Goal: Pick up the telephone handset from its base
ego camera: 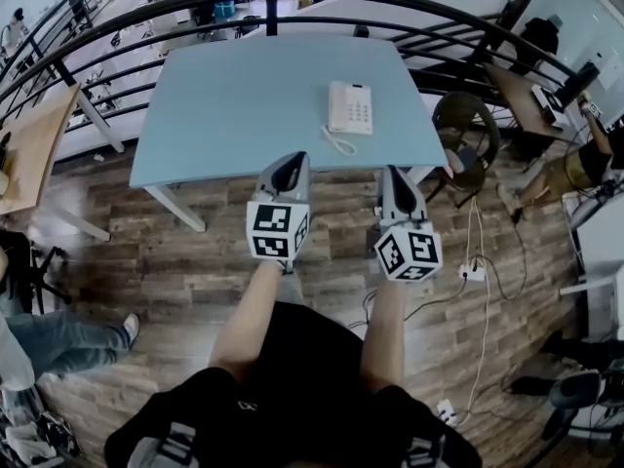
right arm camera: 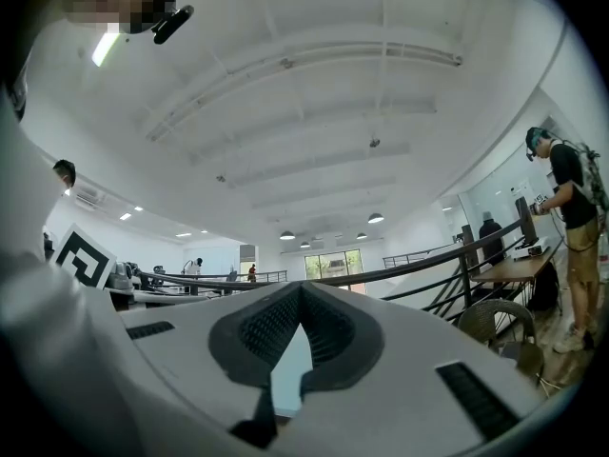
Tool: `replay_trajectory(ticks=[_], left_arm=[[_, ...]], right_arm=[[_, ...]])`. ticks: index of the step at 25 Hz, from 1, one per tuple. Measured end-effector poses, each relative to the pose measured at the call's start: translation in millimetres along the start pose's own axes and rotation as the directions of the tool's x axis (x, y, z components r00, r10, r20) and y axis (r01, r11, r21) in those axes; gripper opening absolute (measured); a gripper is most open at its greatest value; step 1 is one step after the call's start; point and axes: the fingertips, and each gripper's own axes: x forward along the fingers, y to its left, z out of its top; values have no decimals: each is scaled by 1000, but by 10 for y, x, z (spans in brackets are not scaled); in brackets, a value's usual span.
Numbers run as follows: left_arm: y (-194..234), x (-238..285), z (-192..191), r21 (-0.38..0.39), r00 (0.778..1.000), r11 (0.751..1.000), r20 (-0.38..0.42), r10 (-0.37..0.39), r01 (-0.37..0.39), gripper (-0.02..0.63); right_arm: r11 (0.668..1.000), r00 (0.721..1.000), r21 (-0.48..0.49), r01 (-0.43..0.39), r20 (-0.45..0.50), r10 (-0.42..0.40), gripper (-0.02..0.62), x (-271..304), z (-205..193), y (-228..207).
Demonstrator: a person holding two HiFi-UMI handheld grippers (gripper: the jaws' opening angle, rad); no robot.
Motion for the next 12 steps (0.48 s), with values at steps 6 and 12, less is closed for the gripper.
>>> replay_trajectory(ticks=[6, 12], left_arm=[[147, 538, -155, -16, 1000, 1000, -24, -11, 11, 0], [342, 1301, -402, -27, 995, 999, -90, -43, 41, 0]], right_arm=[[1000, 1000, -28, -3, -31, 2, -6, 401, -144, -229], [998, 998, -9, 61, -34, -61, -6, 1028, -346, -694]])
